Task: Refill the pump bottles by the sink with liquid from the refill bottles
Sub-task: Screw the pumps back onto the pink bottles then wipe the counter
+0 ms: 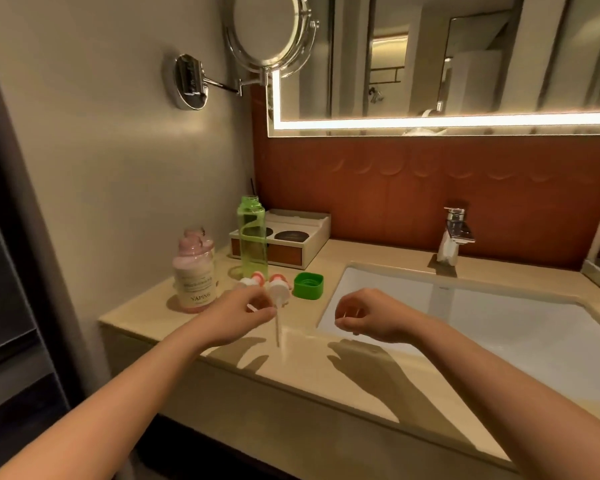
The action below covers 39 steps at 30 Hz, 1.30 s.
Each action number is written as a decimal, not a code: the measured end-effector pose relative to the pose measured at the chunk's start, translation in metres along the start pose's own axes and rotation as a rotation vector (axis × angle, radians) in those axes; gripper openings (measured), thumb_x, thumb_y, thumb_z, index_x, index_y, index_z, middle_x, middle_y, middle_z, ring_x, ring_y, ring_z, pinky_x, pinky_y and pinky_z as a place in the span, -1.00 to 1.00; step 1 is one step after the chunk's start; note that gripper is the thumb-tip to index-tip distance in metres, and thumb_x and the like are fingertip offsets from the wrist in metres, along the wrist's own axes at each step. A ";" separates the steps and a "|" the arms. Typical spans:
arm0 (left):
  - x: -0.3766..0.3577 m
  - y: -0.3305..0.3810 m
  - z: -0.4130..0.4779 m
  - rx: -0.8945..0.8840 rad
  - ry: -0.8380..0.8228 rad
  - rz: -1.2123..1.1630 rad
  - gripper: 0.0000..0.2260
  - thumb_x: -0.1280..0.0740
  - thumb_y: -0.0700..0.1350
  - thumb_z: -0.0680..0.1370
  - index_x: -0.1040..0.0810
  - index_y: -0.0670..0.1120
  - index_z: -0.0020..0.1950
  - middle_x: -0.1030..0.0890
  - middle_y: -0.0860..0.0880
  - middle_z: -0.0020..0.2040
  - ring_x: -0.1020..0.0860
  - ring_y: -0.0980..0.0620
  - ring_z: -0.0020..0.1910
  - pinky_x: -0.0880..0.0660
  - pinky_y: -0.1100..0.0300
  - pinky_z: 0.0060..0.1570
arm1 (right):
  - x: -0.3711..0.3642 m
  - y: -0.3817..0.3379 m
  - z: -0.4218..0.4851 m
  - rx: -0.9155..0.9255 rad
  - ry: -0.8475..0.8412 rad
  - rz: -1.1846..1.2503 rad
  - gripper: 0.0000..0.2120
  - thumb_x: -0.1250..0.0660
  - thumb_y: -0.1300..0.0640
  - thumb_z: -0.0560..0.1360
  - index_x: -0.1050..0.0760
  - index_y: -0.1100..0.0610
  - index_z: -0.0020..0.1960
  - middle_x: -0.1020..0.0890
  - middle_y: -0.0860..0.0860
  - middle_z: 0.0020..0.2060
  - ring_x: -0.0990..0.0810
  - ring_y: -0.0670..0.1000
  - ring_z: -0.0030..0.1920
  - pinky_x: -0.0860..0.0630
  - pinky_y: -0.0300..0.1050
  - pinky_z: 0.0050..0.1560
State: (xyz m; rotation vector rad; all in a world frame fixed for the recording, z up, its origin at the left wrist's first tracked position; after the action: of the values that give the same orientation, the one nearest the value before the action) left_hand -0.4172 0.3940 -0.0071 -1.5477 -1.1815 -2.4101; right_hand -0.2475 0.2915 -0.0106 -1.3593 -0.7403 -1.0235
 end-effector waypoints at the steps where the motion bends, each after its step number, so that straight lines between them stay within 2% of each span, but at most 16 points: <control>1: 0.009 -0.011 -0.001 0.018 0.062 -0.017 -0.93 -0.29 -0.04 0.54 -0.52 0.05 0.01 -0.54 0.13 -0.02 -0.51 0.19 -0.03 -0.48 0.26 -0.06 | -0.005 -0.006 0.009 0.009 -0.006 -0.002 -0.84 -0.30 0.06 0.52 -0.56 0.10 0.03 -0.59 -0.04 -0.10 -0.53 -0.15 -0.19 -0.49 -0.29 -0.14; 6: 0.054 -0.060 -0.010 0.090 0.349 -0.133 -0.95 -0.35 -0.07 0.50 -0.53 -0.02 -0.08 -0.58 0.02 -0.12 -0.54 0.09 -0.12 -0.50 0.25 -0.12 | -0.026 -0.035 0.054 0.049 -0.022 -0.020 -0.83 -0.28 0.06 0.53 -0.56 0.13 0.01 -0.55 -0.06 -0.17 -0.49 -0.19 -0.29 -0.38 -0.38 -0.30; 8: 0.069 -0.082 -0.012 0.126 0.450 -0.209 -0.91 -0.40 -0.12 0.47 -0.51 -0.07 -0.12 -0.56 -0.03 -0.16 -0.52 0.09 -0.20 -0.47 0.36 -0.25 | -0.032 -0.047 0.073 0.055 -0.012 -0.007 -0.85 -0.27 0.06 0.53 -0.55 0.13 -0.02 -0.54 -0.05 -0.19 -0.47 -0.17 -0.31 -0.36 -0.36 -0.34; 10: 0.079 -0.100 -0.012 0.164 0.537 -0.250 -0.83 -0.44 -0.14 0.44 -0.45 -0.07 -0.16 -0.51 -0.04 -0.19 -0.47 0.07 -0.24 -0.42 0.34 -0.32 | -0.034 -0.057 0.088 0.060 0.013 -0.015 -0.86 -0.27 0.04 0.53 -0.53 0.10 -0.08 -0.53 -0.04 -0.23 -0.45 -0.15 -0.34 -0.35 -0.31 -0.35; 13: 0.086 -0.126 -0.007 0.241 0.613 -0.251 -0.68 -0.48 -0.08 0.39 -0.36 -0.05 -0.03 -0.44 -0.04 -0.08 -0.43 0.04 -0.16 -0.38 0.27 -0.24 | -0.039 -0.066 0.111 0.053 0.051 -0.009 -0.87 -0.27 0.04 0.53 -0.51 0.08 -0.12 -0.57 -0.02 -0.22 -0.47 -0.15 -0.34 -0.36 -0.25 -0.32; 17: 0.086 -0.149 0.005 0.286 0.655 -0.297 -0.38 -0.51 -0.05 0.35 -0.22 -0.03 0.25 -0.27 0.01 0.19 -0.36 0.02 0.14 -0.36 0.14 0.12 | -0.044 -0.080 0.142 0.027 0.064 -0.025 -0.75 -0.26 0.00 0.54 -0.56 0.17 0.03 -0.57 0.00 -0.16 -0.53 -0.04 -0.21 -0.48 -0.17 -0.19; 20: 0.082 -0.157 0.022 0.269 0.613 -0.388 -0.24 -0.53 -0.07 0.33 -0.14 -0.03 0.37 -0.28 -0.04 0.32 -0.33 0.04 0.21 -0.34 0.13 0.16 | -0.048 -0.086 0.162 -0.011 0.069 -0.018 -0.76 -0.27 0.00 0.53 -0.55 0.17 -0.01 -0.60 0.05 -0.18 -0.56 -0.01 -0.21 -0.52 -0.17 -0.23; 23: 0.079 -0.162 0.037 0.241 0.600 -0.471 -0.27 -0.54 -0.09 0.32 -0.17 0.04 0.33 -0.33 -0.06 0.33 -0.38 0.02 0.21 -0.39 0.10 0.12 | -0.055 -0.086 0.179 -0.066 0.045 -0.043 -0.79 -0.27 0.01 0.53 -0.51 0.17 -0.08 -0.55 0.02 -0.28 -0.55 -0.02 -0.26 -0.46 -0.21 -0.34; 27: 0.076 -0.170 0.048 0.269 0.645 -0.501 -0.29 -0.55 -0.01 0.28 -0.21 0.09 0.28 -0.41 -0.02 0.27 -0.43 -0.04 0.19 -0.42 -0.01 0.13 | -0.066 -0.086 0.197 -0.161 -0.002 -0.084 -0.75 -0.29 -0.02 0.51 -0.49 0.19 -0.06 -0.56 0.08 -0.20 -0.62 0.09 -0.12 -0.60 -0.04 -0.06; 30: 0.075 -0.174 0.053 0.279 0.677 -0.506 -0.31 -0.56 0.02 0.26 -0.25 0.09 0.26 -0.46 0.00 0.22 -0.47 -0.04 0.15 -0.46 -0.04 0.11 | -0.076 -0.082 0.208 -0.236 -0.025 -0.108 -0.70 -0.30 -0.07 0.49 -0.47 0.17 0.00 -0.53 0.07 -0.18 -0.61 0.12 -0.11 -0.60 0.02 -0.02; 32: 0.074 -0.175 0.055 0.257 0.687 -0.521 -0.39 -0.56 0.01 0.26 -0.30 0.14 0.18 -0.50 0.06 0.11 -0.50 0.00 0.07 -0.47 0.08 -0.05 | -0.082 -0.078 0.214 -0.295 -0.031 -0.106 -0.64 -0.31 -0.11 0.47 -0.46 0.17 0.04 -0.52 0.09 -0.15 -0.60 0.14 -0.08 -0.59 0.08 -0.01; 34: 0.075 -0.175 0.055 0.224 0.684 -0.532 -0.49 -0.55 -0.01 0.27 -0.34 0.23 0.06 -0.50 0.18 0.00 -0.51 0.12 -0.03 -0.42 0.24 -0.20 | -0.087 -0.077 0.220 -0.332 -0.037 -0.129 -0.60 -0.32 -0.14 0.46 -0.46 0.18 0.06 -0.52 0.10 -0.14 -0.58 0.13 -0.07 -0.58 0.05 0.00; 36: 0.077 -0.173 0.054 0.196 0.666 -0.521 -0.54 -0.55 -0.01 0.28 -0.36 0.26 0.00 -0.50 0.24 -0.04 -0.50 0.22 -0.07 -0.40 0.28 -0.24 | -0.091 -0.078 0.224 -0.339 -0.053 -0.125 -0.64 -0.33 -0.14 0.45 -0.45 0.15 0.00 -0.50 0.07 -0.20 -0.56 0.09 -0.10 -0.57 -0.03 -0.05; 39: 0.079 -0.173 0.051 0.166 0.622 -0.510 -0.52 -0.55 -0.02 0.30 -0.39 0.16 0.10 -0.56 0.16 0.01 -0.55 0.12 -0.02 -0.49 0.15 -0.11 | -0.094 -0.076 0.227 -0.361 -0.053 -0.127 -0.68 -0.37 -0.12 0.42 -0.39 0.12 -0.17 -0.47 0.03 -0.29 -0.53 0.03 -0.19 -0.49 -0.13 -0.23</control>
State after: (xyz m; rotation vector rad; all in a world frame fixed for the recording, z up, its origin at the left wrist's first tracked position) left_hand -0.4891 0.5750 -0.0327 -0.4015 -1.6828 -2.6641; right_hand -0.3239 0.5353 -0.0382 -1.6696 -0.7105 -1.2695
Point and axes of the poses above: each hand's wrist, its own z-axis towards the middle knuckle, its own x-axis out of the back of the hand, y = z × x, the point moved 7 cm from there along z, towards the middle knuckle
